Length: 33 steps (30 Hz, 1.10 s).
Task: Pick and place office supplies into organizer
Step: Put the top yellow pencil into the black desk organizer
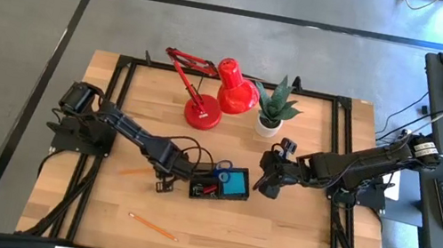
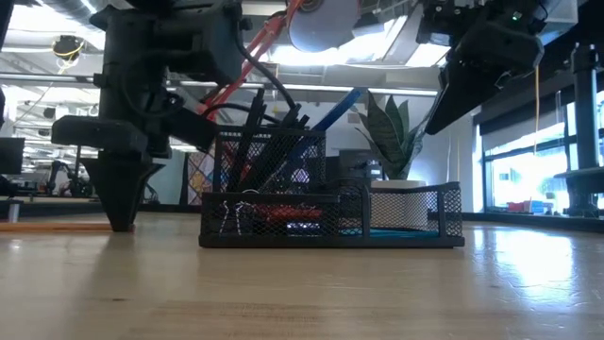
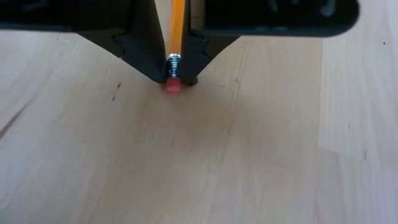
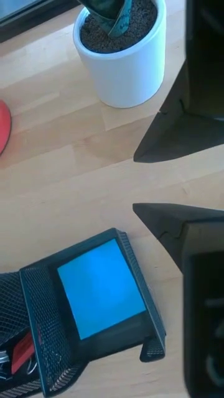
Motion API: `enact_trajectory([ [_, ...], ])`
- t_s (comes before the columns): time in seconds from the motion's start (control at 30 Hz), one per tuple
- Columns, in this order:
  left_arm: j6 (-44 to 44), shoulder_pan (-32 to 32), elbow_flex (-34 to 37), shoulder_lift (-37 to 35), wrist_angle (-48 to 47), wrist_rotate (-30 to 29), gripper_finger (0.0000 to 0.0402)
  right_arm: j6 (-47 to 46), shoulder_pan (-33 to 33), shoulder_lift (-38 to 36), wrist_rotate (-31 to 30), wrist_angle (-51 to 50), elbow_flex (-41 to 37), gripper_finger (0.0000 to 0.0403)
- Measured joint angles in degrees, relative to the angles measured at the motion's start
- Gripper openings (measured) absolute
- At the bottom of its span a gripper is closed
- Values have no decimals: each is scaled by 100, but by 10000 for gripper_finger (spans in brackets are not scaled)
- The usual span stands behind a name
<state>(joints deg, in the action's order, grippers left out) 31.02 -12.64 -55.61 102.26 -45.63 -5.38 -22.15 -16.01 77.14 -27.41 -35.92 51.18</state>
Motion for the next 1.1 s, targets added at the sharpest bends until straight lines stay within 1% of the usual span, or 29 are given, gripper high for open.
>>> enact_trajectory([
  [0.2,-202,-68,-18,-17,-48,-25,11,7,0,0,1,0,0,120],
  [0.4,-77,-83,-137,-204,-238,-20,10,13,0,0,1,-2,0,120],
  [0.6,-4,-125,-177,-626,-346,3,7,15,0,0,1,-7,0,120],
  [0.77,112,-203,-181,-1122,-353,36,6,35,0,0,-1,-7,0,120],
  [0.9,236,-270,-185,-1667,-308,34,6,37,0,0,1,-9,0,120],
  [1.1,170,-280,-191,-2570,268,3,6,39,0,0,-1,0,0,120],
])
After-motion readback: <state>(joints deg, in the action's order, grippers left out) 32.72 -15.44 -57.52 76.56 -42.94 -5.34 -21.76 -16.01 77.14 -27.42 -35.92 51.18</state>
